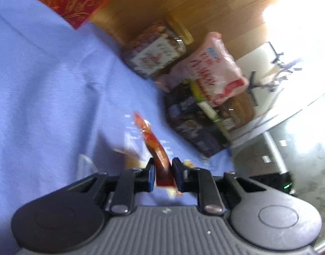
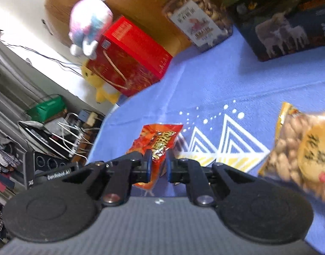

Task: Organize snacks
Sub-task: 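Carry the red pack into the tin box and open the left gripper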

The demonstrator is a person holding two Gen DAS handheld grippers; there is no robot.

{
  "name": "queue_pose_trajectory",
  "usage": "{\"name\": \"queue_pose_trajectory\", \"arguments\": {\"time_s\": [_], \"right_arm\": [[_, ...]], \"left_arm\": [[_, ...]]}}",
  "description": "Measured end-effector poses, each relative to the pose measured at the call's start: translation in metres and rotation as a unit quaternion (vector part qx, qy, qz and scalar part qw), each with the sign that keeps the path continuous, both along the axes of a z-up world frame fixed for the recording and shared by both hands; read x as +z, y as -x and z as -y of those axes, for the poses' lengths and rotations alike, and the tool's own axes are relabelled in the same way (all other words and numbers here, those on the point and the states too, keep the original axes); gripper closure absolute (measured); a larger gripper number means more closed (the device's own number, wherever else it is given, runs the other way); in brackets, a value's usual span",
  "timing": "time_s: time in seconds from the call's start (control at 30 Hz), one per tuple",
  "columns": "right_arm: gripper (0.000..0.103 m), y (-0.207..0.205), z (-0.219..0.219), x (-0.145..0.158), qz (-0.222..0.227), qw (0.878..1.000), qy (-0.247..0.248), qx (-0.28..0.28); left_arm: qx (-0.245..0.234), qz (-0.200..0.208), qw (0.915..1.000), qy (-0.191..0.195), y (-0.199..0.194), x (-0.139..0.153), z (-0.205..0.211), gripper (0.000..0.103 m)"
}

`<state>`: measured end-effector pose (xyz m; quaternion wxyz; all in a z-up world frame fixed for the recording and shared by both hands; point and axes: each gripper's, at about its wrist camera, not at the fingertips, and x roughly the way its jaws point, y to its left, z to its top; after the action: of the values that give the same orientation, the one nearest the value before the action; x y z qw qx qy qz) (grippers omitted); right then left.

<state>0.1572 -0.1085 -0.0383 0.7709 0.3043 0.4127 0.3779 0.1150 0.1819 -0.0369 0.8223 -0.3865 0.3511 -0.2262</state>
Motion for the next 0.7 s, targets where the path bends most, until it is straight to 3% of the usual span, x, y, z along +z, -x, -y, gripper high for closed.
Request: {"name": "queue_pose_trajectory", "arguments": {"time_s": [0.1, 0.33, 0.4, 0.7], "right_arm": [[0.073, 0.009, 0.015, -0.008, -0.029, 0.998, -0.048, -0.015], [0.079, 0.013, 0.052, 0.0, -0.02, 0.994, -0.099, -0.052], [0.093, 0.013, 0.065, 0.005, -0.005, 0.993, -0.097, -0.073], [0.094, -0.021, 0.122, 0.044, 0.1, 0.981, -0.055, -0.155]], "left_arm": [[-0.016, 0.019, 0.9997, -0.001, 0.002, 0.012, 0.012, 0.088], [-0.058, 0.037, 0.9975, -0.017, -0.014, 0.031, 0.051, 0.088], [-0.072, 0.045, 0.9962, -0.022, -0.022, 0.039, 0.063, 0.088], [-0.147, 0.115, 0.979, -0.083, -0.102, 0.084, 0.139, 0.088]]}}
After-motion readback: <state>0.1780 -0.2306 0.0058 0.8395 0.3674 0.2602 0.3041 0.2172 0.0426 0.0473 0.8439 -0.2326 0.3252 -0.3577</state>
